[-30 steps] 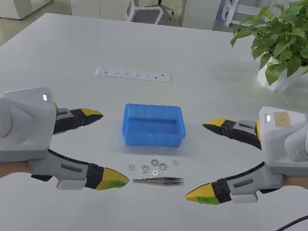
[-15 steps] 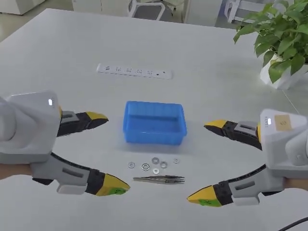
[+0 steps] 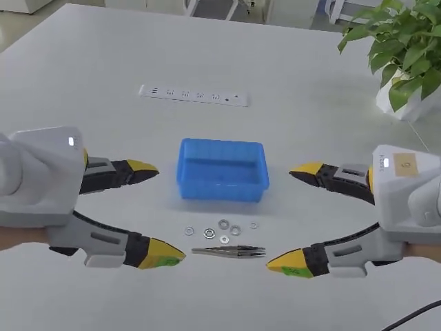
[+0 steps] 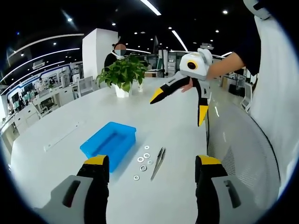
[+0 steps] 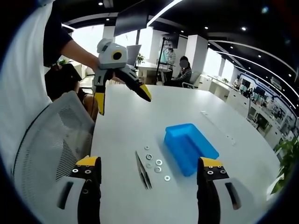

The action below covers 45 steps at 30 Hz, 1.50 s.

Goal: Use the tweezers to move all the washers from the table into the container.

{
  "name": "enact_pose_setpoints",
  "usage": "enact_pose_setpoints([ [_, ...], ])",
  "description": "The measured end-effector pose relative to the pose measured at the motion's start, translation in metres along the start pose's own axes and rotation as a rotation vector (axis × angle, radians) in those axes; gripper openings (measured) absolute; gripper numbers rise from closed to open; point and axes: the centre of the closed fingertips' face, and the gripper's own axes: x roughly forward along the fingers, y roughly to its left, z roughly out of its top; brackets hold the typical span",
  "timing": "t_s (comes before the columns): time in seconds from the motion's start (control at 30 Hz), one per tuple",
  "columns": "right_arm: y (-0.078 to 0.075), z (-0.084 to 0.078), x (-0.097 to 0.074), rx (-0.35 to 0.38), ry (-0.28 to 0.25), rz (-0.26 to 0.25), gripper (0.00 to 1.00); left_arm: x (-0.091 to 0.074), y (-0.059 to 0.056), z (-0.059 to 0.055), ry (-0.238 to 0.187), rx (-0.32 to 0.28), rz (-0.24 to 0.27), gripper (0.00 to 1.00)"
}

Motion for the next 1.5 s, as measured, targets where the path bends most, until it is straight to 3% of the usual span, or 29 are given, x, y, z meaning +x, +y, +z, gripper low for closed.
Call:
enact_pose_setpoints([
  [0.3,0.003,-0.011,0.008,0.010,0.025,0.020,0.73,0.008,-0.001,-0.007,0.016,-0.026,-0.011,0.80],
  [0.43,0.002,-0.014,0.011,0.022,0.028,0.023,0.67,0.010,-0.001,-0.010,0.022,-0.045,-0.026,0.73],
  [0.77,-0.001,-0.022,0.022,0.045,0.041,0.020,0.62,0.015,0.003,-0.008,-0.016,-0.082,-0.048,0.71],
  [1.0,-0.001,-0.028,0.027,0.054,0.066,0.031,0.55,0.021,0.001,-0.014,0.004,-0.103,-0.077,0.65],
  [1.13,-0.001,-0.030,0.031,0.064,0.074,0.042,0.52,0.025,-0.001,-0.024,0.049,-0.066,-0.090,0.64],
  [1.23,0.001,-0.036,0.035,0.063,0.094,0.055,0.51,0.029,-0.003,-0.027,0.053,-0.062,-0.103,0.63],
  [1.3,0.002,-0.039,0.038,0.065,0.100,0.061,0.50,0.033,-0.003,-0.025,0.031,-0.111,-0.110,0.63],
  [1.37,0.005,-0.042,0.041,0.062,0.110,0.076,0.49,0.038,-0.001,-0.031,0.050,-0.093,-0.103,0.63],
  [1.4,0.007,-0.044,0.044,0.054,0.120,0.083,0.48,0.041,0.000,-0.037,0.078,-0.069,-0.104,0.62],
  [1.5,0.010,-0.050,0.050,0.049,0.139,0.102,0.46,0.051,0.000,-0.046,0.096,-0.076,-0.115,0.60],
])
